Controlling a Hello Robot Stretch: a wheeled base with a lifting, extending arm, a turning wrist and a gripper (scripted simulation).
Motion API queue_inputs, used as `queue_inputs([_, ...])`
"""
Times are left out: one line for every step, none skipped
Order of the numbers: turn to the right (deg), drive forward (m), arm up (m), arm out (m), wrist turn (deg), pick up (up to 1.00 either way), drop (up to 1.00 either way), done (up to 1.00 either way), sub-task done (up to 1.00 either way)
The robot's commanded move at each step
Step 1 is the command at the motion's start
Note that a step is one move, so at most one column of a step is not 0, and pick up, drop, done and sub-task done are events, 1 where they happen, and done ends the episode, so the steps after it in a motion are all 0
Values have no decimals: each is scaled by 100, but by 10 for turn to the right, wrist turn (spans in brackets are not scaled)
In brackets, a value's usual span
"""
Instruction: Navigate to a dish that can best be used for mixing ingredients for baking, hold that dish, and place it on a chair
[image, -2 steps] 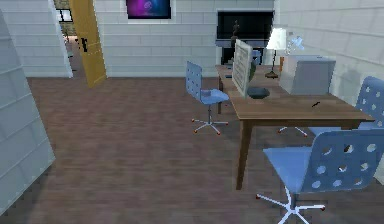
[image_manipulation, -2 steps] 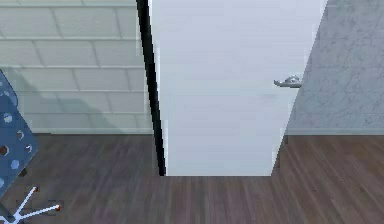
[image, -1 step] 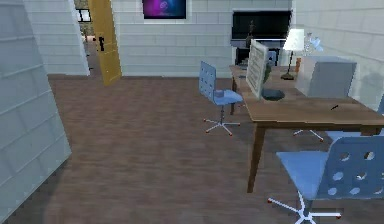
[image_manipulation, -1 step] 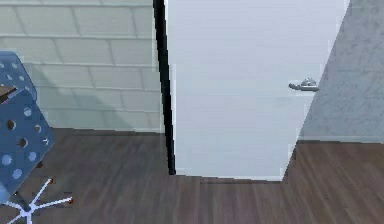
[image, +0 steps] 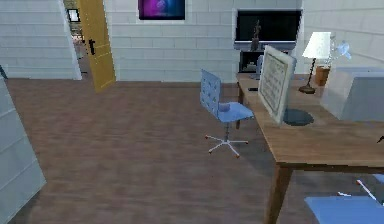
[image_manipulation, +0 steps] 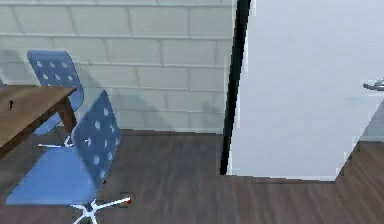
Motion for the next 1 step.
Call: queue_inputs([90, 0, 0, 0, 0, 0, 0, 0, 0])
